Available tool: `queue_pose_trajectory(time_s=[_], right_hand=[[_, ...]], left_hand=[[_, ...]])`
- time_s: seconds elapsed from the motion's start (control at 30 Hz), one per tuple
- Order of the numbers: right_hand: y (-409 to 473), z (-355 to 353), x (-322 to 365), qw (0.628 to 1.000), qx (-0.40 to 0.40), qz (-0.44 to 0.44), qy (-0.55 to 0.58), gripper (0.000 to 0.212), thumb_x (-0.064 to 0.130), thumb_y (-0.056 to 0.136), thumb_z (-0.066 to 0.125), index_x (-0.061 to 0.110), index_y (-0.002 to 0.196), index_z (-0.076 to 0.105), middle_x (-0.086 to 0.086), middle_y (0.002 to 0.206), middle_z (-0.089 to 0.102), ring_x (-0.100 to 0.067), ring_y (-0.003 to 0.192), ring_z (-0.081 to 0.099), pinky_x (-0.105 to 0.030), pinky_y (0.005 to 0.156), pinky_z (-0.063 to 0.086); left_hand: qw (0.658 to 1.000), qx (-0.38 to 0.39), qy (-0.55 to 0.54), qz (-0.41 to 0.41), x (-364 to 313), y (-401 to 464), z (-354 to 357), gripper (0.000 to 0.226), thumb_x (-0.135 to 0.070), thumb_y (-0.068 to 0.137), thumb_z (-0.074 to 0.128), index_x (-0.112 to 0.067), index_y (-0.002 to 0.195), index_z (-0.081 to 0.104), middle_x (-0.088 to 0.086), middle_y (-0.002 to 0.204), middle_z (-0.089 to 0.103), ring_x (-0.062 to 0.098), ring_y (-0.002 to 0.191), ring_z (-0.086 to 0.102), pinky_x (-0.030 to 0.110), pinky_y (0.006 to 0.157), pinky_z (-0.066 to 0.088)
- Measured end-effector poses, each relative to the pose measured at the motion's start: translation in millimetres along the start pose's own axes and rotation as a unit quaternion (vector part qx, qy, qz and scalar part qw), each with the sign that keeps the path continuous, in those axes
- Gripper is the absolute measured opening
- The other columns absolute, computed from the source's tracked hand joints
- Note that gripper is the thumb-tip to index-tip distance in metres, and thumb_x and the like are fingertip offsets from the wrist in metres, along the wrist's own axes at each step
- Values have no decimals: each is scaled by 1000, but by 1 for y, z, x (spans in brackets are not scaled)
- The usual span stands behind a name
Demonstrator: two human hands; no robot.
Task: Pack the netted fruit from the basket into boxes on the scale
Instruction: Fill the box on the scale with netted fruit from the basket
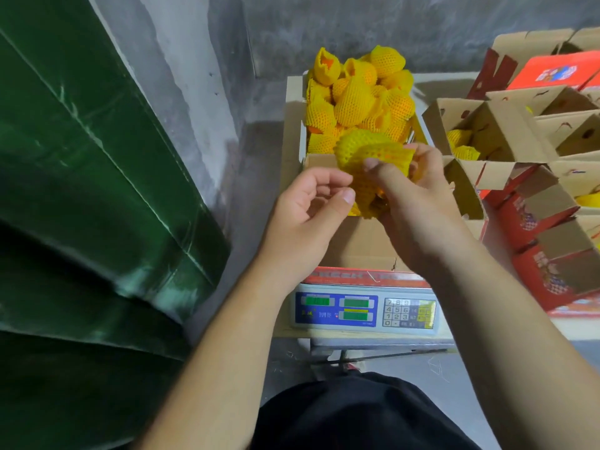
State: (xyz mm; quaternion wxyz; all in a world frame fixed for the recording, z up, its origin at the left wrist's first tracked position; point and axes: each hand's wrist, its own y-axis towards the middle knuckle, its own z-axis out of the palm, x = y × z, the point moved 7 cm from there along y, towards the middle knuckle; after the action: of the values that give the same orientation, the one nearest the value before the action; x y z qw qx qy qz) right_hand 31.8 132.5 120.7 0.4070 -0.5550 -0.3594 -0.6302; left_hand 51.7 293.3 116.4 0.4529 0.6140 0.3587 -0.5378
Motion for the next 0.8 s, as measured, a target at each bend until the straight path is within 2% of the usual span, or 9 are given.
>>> queue_pose_trajectory(time_s=[0.07,0.17,0.2,0.3,0.37,0.43,0.53,0.63,0.8], right_hand=[[4,-12,17,985,-36,-129,-108,43,34,88,79,21,120,55,-10,119,65,-29,112,67,-51,90,59],[14,-22,32,892,-33,-265,-364,51,34,96,73,13,139,56,-14,141,53,-21,130,51,-22,107,43],[23,-25,25,860,2,-237,-451,53,33,97,71,13,144,55,-17,149,48,-26,137,45,-22,112,36],[34,-36,-13,764,100,-63,-634,62,44,98,64,20,152,49,-18,157,42,-42,142,34,-51,119,29],[28,-37,-18,785,107,-53,-608,61,40,99,64,19,153,47,-15,159,43,-41,143,38,-56,115,34],[17,-31,-15,812,105,-85,-568,57,35,99,66,19,151,50,-14,157,45,-38,143,41,-52,113,40],[9,-26,-14,826,105,-109,-544,51,33,99,66,21,147,54,-11,157,46,-31,144,42,-39,111,38],[5,-23,-9,843,105,-138,-510,43,27,100,65,22,142,59,-6,150,54,-23,136,49,-18,96,31],[1,-15,-8,865,123,-150,-462,35,26,102,62,25,137,64,1,139,64,-16,127,56,-21,93,37]], left_hand=[[999,-14,39,-16,6,2,-5,17,-15,101,67,-31,106,71,-7,105,74,7,102,68,25,91,56],[994,-30,87,-59,18,3,-15,15,-22,101,66,-35,107,71,-15,107,73,-2,101,67,12,81,52],[992,-36,97,-72,21,3,-20,16,-25,101,65,-37,109,71,-17,107,73,-2,99,67,12,77,53],[987,-57,126,-81,27,4,-31,15,-26,100,65,-38,108,71,-18,106,72,-3,98,66,20,83,54],[985,-62,140,-80,29,5,-34,15,-26,99,65,-38,107,71,-19,106,72,-4,100,66,25,89,53],[984,-63,146,-82,31,6,-35,14,-29,98,65,-39,106,72,-20,104,73,-5,99,66,25,89,53],[982,-55,161,-82,33,7,-33,14,-34,96,64,-40,107,72,-22,105,72,-5,101,66,30,93,54],[982,-46,167,-80,34,7,-29,16,-36,95,63,-41,107,71,-21,107,73,-2,103,67,35,98,55],[983,-30,166,-78,34,10,-18,17,-40,93,61,-44,106,70,-21,106,73,0,103,67,33,92,56]])
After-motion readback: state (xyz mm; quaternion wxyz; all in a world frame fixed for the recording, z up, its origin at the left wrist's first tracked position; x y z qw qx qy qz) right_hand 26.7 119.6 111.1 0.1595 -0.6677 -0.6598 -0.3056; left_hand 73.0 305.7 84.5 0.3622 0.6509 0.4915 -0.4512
